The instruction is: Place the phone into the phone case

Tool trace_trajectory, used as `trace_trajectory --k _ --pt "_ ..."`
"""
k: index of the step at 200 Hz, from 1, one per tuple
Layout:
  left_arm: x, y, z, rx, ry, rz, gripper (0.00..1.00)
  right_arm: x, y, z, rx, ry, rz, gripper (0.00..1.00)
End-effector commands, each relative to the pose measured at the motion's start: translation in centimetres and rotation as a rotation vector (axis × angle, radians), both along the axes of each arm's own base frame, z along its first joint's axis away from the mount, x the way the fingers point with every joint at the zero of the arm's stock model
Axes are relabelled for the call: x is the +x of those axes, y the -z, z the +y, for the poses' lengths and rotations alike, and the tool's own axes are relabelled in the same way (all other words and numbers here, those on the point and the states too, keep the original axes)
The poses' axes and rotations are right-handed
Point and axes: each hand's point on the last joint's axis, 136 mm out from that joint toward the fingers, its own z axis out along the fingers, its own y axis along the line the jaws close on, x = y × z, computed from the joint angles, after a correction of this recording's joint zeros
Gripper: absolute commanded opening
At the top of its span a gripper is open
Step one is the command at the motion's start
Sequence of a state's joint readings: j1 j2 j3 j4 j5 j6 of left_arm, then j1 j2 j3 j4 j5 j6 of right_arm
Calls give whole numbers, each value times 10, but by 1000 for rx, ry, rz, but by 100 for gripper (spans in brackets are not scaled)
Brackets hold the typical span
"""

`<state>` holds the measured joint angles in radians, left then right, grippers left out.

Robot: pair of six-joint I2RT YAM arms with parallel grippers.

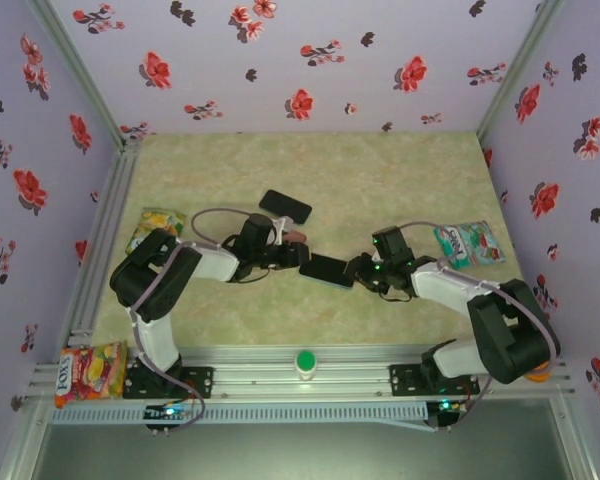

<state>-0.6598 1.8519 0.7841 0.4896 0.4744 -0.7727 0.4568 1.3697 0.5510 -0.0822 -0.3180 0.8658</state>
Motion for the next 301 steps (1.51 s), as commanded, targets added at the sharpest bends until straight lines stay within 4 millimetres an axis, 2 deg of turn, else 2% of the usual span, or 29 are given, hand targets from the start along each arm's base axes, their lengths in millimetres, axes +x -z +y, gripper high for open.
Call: trace_trajectory --k 1,69,100,129,170,214,235,278,301 --pt "-16 16 7 37 7 67 44 14 -18 23 69 -31 -62 36" --pt "-17 14 10 46 1 61 44 12 -14 32 76 -43 -57 36" --pt "-18 15 11 51 -3 60 44 11 -15 29 55 -48 -60 39" --pt "-18 13 13 59 -10 53 44 10 -19 24 22 -54 -73 44" --pt "-17 10 15 64 -12 45 44 8 -25 14 -44 -68 -76 59" --pt "-17 8 15 63 -12 38 44 4 -30 9 -62 -74 -77 65" --pt "-16 6 16 63 -15 36 44 2 -32 8 -66 -82 -80 57" --pt "-16 6 18 70 -18 33 44 -11 -27 7 -64 -102 -60 11" --pt "-16 6 19 70 -19 34 44 -18 -23 9 -64 -110 -52 2"
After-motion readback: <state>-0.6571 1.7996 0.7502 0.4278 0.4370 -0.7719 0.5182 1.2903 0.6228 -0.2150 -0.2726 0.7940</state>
